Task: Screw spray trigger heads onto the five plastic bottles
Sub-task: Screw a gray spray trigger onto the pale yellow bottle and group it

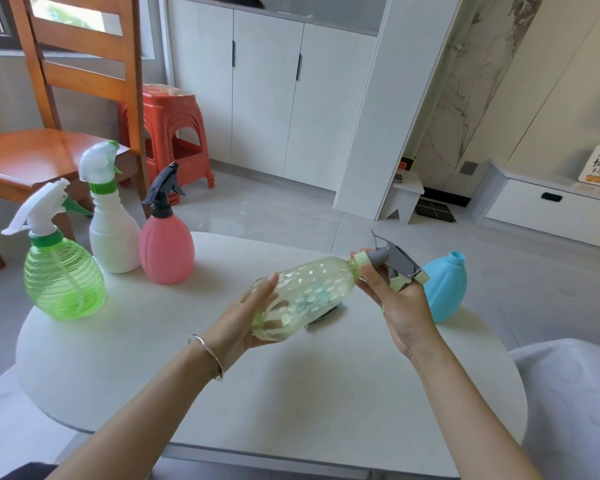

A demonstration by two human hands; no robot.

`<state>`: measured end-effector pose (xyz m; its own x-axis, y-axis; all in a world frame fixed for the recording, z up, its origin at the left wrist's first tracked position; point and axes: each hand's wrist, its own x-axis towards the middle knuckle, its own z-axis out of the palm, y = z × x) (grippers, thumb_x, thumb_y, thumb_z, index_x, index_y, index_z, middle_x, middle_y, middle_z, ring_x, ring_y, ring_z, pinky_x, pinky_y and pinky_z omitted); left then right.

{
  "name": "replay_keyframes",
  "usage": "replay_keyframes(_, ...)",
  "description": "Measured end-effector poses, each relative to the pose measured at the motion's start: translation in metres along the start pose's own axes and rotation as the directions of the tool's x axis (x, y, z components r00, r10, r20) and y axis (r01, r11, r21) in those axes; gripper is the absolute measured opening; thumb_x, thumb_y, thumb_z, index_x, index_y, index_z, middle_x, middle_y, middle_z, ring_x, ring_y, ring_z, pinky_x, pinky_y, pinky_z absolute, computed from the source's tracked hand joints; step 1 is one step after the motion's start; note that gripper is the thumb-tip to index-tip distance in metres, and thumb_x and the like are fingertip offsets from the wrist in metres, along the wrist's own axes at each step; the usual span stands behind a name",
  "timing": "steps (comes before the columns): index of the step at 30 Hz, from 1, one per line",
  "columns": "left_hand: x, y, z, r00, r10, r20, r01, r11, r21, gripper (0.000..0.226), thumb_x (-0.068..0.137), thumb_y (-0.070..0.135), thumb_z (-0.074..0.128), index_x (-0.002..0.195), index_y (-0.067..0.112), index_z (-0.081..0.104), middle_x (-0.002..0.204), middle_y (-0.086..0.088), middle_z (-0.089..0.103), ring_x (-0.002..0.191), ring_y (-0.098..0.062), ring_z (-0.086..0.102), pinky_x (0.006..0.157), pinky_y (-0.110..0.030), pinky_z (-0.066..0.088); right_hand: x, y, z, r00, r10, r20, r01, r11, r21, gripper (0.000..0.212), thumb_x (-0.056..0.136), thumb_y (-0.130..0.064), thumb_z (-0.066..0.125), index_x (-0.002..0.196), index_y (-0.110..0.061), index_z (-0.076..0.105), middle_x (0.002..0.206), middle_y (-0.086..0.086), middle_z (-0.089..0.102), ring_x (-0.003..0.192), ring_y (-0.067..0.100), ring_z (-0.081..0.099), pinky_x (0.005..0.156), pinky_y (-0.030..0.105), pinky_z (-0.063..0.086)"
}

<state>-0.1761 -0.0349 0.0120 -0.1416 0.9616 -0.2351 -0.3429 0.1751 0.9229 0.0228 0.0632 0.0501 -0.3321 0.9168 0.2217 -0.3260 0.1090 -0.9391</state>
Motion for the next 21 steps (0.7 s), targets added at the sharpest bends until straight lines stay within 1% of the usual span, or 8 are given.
replay_keyframes(3, 0.0, 0.003, -0.002, 0.999, -0.002, -0.037, 0.003, 1.0, 0.016, 0.076, 0.059, 0.067, 0.064, 0.121, 0.025, 0.054, 0.121, -0.001, 0.061, 0.084, -0.021, 0.067, 0.069, -0.039, 0.058, -0.001, 0.004, 0.002, 1.0, 0.006, -0.023, -0.006, 1.0, 0.023, 0.045, 0.055, -0.038, 0.084, 0.094, -0.021, 0.07, 0.107, 0.006, 0.068, 0.106, 0.019, 0.065, 0.079, 0.024, 0.054)
replay_keyframes(6, -0.002, 0.005, -0.005, 0.986, 0.165, -0.037, -0.161, 0.983, 0.083, 0.073, 0.052, 0.055, 0.077, 0.116, 0.03, 0.052, 0.124, -0.003, 0.061, 0.099, -0.014, 0.067, 0.078, -0.035, 0.057, -0.002, 0.006, 0.006, 0.996, 0.039, -0.08, -0.031, 0.995, 0.092, 0.035, 0.055, -0.028, 0.08, 0.089, -0.023, 0.071, 0.097, -0.002, 0.07, 0.097, 0.013, 0.066, 0.077, 0.023, 0.054)
replay_keyframes(9, -0.004, 0.003, -0.008, 0.958, 0.288, 0.0, -0.286, 0.95, 0.124, 0.09, 0.039, 0.039, 0.089, 0.118, 0.037, 0.046, 0.124, -0.002, 0.055, 0.113, -0.011, 0.058, 0.084, -0.023, 0.052, -0.004, 0.012, 0.008, 0.982, 0.12, -0.142, -0.098, 0.983, 0.155, 0.039, 0.056, -0.021, 0.08, 0.093, -0.016, 0.069, 0.098, 0.002, 0.069, 0.101, 0.016, 0.064, 0.077, 0.023, 0.055)
replay_keyframes(11, -0.003, 0.003, -0.01, 0.944, 0.33, 0.031, -0.33, 0.929, 0.167, 0.097, 0.041, 0.038, 0.088, 0.125, 0.039, 0.038, 0.125, 0.005, 0.05, 0.114, -0.008, 0.055, 0.084, -0.019, 0.051, -0.004, 0.015, 0.009, 0.967, 0.186, -0.174, -0.151, 0.968, 0.199, 0.027, 0.065, -0.014, 0.077, 0.091, -0.015, 0.068, 0.098, 0.003, 0.067, 0.103, 0.019, 0.062, 0.08, 0.024, 0.056)
replay_keyframes(14, -0.004, 0.007, -0.011, 0.989, 0.136, 0.052, -0.138, 0.989, 0.053, 0.095, 0.051, 0.073, 0.07, 0.132, 0.041, 0.032, 0.131, 0.007, 0.048, 0.103, -0.021, 0.066, 0.08, -0.033, 0.056, -0.004, 0.017, 0.009, 0.959, 0.216, -0.182, -0.177, 0.962, 0.209, 0.019, 0.074, -0.009, 0.071, 0.091, -0.016, 0.068, 0.096, 0.001, 0.068, 0.103, 0.018, 0.063, 0.084, 0.024, 0.055)
replay_keyframes(17, -0.004, 0.006, -0.011, 0.999, -0.017, 0.045, 0.01, 0.988, 0.152, 0.075, 0.067, 0.07, 0.042, 0.133, 0.036, 0.032, 0.129, -0.006, 0.051, 0.085, -0.035, 0.071, 0.066, -0.042, 0.06, -0.004, 0.017, 0.009, 0.965, 0.197, -0.173, -0.168, 0.971, 0.169, 0.028, 0.062, -0.017, 0.077, 0.089, -0.018, 0.07, 0.092, -0.001, 0.071, 0.1, 0.016, 0.064, 0.083, 0.023, 0.056)
replay_keyframes(19, -0.003, 0.006, -0.014, 0.997, 0.077, 0.01, -0.078, 0.986, 0.146, 0.074, 0.07, 0.063, 0.058, 0.135, 0.037, 0.033, 0.13, -0.009, 0.052, 0.089, -0.031, 0.07, 0.071, -0.038, 0.06, -0.003, 0.017, 0.007, 0.961, 0.204, -0.185, -0.174, 0.97, 0.167, 0.024, 0.067, -0.014, 0.075, 0.09, -0.018, 0.069, 0.095, 0.001, 0.07, 0.103, 0.018, 0.063, 0.082, 0.023, 0.056)
replay_keyframes(21, -0.003, 0.006, -0.019, 0.985, 0.16, 0.062, -0.169, 0.968, 0.188, 0.091, 0.056, 0.051, 0.081, 0.134, 0.029, 0.04, 0.132, -0.005, 0.054, 0.102, -0.02, 0.067, 0.079, -0.031, 0.058, -0.001, 0.016, 0.005, 0.957, 0.216, -0.195, -0.18, 0.966, 0.188, 0.021, 0.074, -0.01, 0.071, 0.095, -0.015, 0.067, 0.1, 0.004, 0.068, 0.104, 0.02, 0.062, 0.079, 0.022, 0.056)
